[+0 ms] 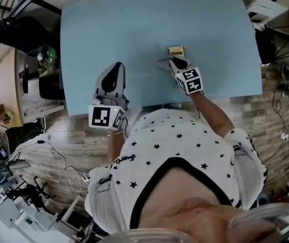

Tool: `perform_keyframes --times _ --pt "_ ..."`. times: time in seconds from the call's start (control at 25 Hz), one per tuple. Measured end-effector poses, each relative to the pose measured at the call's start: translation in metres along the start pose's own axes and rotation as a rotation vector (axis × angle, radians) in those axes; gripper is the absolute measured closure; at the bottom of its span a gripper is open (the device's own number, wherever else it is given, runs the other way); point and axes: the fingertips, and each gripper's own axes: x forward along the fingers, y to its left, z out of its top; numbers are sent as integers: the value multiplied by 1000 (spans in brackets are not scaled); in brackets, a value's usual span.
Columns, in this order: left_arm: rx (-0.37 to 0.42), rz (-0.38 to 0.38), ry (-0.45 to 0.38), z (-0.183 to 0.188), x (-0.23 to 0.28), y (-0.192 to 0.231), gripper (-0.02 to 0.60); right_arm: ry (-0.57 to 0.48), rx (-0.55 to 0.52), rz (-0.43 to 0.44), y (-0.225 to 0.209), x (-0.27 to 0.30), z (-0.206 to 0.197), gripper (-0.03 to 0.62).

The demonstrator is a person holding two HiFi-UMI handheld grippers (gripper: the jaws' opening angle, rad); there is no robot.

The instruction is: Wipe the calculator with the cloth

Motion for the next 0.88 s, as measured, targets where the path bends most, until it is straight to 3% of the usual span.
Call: perform_keyframes --times 0.28,0.88 --pt "4 -26 -9 4 4 -3 551 3 5 -34 -10 -9 -1 563" --pt "10 -98 -9 6 20 -15 551 11 80 -198 -66 -40 -20 563"
